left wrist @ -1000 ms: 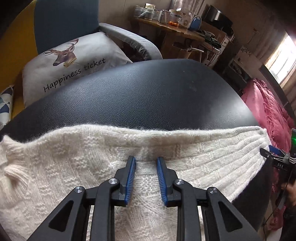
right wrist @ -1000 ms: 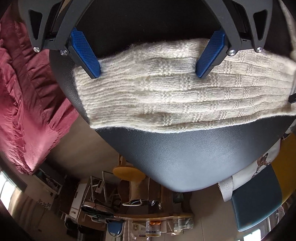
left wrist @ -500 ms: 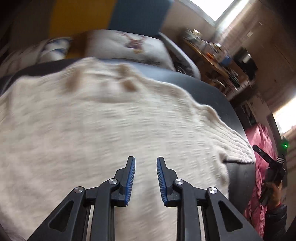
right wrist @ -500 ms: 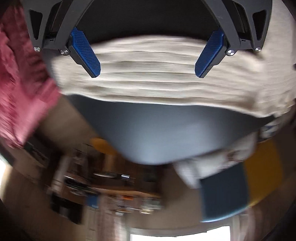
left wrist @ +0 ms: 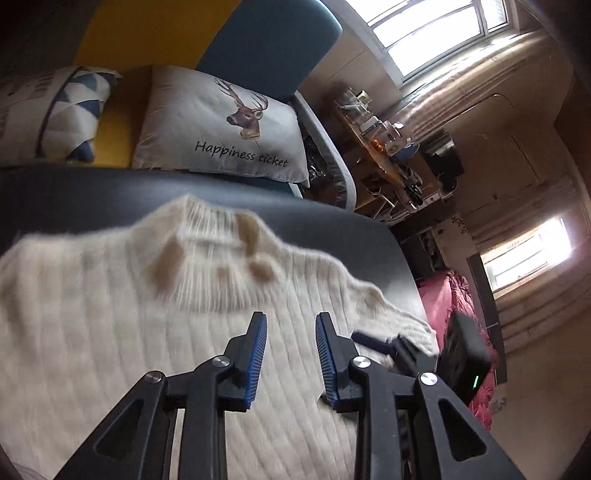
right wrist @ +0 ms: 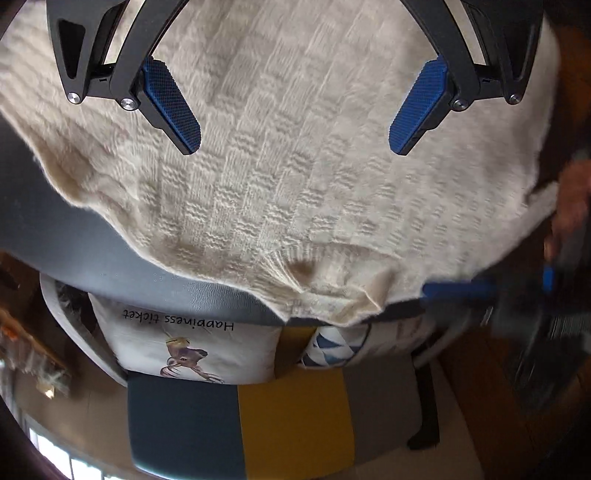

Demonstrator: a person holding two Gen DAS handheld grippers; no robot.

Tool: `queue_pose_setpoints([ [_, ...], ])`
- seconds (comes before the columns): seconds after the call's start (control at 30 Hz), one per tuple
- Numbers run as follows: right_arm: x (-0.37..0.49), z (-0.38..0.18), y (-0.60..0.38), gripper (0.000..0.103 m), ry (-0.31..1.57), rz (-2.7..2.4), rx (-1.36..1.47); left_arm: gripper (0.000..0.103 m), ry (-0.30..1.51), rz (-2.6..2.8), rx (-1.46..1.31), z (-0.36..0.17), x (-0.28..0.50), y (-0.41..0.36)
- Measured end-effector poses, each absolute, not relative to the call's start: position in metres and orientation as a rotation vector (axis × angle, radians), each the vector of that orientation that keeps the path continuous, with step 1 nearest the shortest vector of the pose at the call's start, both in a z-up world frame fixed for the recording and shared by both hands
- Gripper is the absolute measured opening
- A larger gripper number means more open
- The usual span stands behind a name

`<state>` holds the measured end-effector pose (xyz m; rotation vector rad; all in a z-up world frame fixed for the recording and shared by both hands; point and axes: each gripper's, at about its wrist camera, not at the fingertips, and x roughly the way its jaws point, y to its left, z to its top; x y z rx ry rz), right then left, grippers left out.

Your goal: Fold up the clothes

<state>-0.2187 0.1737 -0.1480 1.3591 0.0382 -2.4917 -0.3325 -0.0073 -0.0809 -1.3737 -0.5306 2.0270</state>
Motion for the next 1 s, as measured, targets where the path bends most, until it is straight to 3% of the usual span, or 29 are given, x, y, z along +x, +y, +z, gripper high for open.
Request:
queue_pose_setpoints([
  [0.2,-0.211,-0.165,0.194,0.103,-0.018,-2.500,1.300,0.027,-0.456,1.990,-1.483,-0.120,-0.407,0.033],
  [0.57,-0.205,-0.165,0.204,0.103,-0.105,-2.501,1.226,0.031,-0.420,1.848,-1.483,-0.146,-0.428,0.066],
  [0.6,-0.205,-0.164,0.204,0.103,-0.114,-2.502,1.221,0.028,-0.448,1.803,-1.479,-0.146,-0.428,0.071],
  [0.63,-0.205,-0.164,0.205,0.103,-0.123,-2.502,1.217,0.015,-0.475,1.770,-1.455,-0.144,-0.428,0.074],
  [0.7,-0.206,-0.163,0.206,0.103,-0.137,-2.507,1.210,0.007,-0.514,1.750,-1.361,-0.132,-0.423,0.077],
  [0.8,-0.208,-0.164,0.200,0.103,-0.091,-2.532,1.229,0.004,-0.483,1.826,-1.320,-0.126,-0.426,0.080],
  [1.0,-0.210,-0.165,0.189,0.103,0.026,-2.568,1.264,0.004,-0.256,2.033,-1.432,-0.152,-0.435,0.095],
])
